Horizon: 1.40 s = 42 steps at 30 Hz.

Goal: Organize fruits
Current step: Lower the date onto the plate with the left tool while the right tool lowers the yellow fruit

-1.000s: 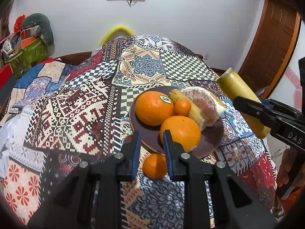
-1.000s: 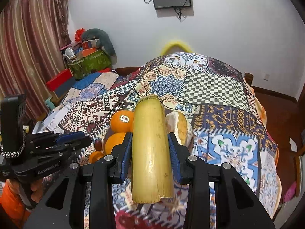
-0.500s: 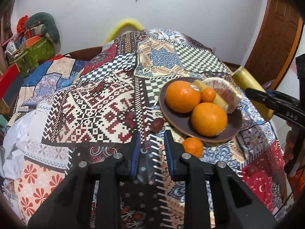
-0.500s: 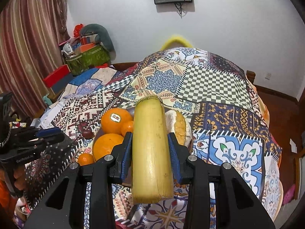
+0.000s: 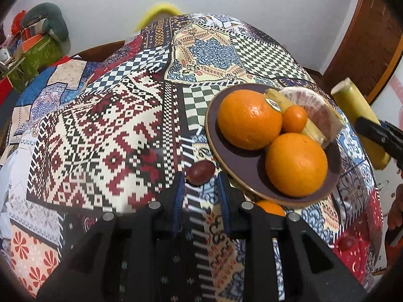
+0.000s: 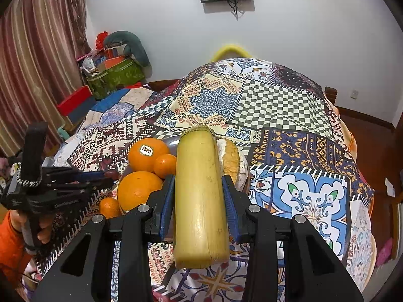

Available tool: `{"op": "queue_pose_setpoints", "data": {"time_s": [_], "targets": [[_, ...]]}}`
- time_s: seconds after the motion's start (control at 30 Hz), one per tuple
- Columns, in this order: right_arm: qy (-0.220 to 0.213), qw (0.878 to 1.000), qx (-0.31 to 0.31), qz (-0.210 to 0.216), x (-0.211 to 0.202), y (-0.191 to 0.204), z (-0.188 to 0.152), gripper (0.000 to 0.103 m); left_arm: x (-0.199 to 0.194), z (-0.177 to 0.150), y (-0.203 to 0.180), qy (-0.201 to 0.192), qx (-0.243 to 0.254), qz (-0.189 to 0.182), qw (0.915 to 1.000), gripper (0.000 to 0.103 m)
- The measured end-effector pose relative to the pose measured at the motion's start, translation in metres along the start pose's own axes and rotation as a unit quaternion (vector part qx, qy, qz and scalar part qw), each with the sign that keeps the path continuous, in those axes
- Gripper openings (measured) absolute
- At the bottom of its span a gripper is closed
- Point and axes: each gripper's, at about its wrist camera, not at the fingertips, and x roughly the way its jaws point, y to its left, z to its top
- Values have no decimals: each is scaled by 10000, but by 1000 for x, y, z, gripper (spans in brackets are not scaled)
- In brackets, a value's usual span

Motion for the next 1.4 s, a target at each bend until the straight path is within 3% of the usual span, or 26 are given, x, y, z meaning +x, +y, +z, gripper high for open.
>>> {"op": "queue_pose_setpoints", "data": {"time_s": [0.33, 0.43, 0.73, 1.07, 1.4], "targets": [[119, 9999, -53, 94, 15, 3, -2, 34, 10, 5, -1, -36, 105, 176, 9998, 26], [126, 9998, -84, 97, 16, 5, -1, 34, 9, 5, -3, -101, 169, 202, 9996, 17], [73, 9999, -86, 100, 19, 6, 11, 34, -3, 3, -4, -269, 380, 266, 9986, 17], [-23, 9997, -202, -113, 26, 10, 24, 33, -29, 10, -28, -588, 541, -144, 9967, 17], [186, 9987, -360, -311, 41, 3, 23, 29, -5, 13, -37, -340, 461, -255, 9980, 17]]}}
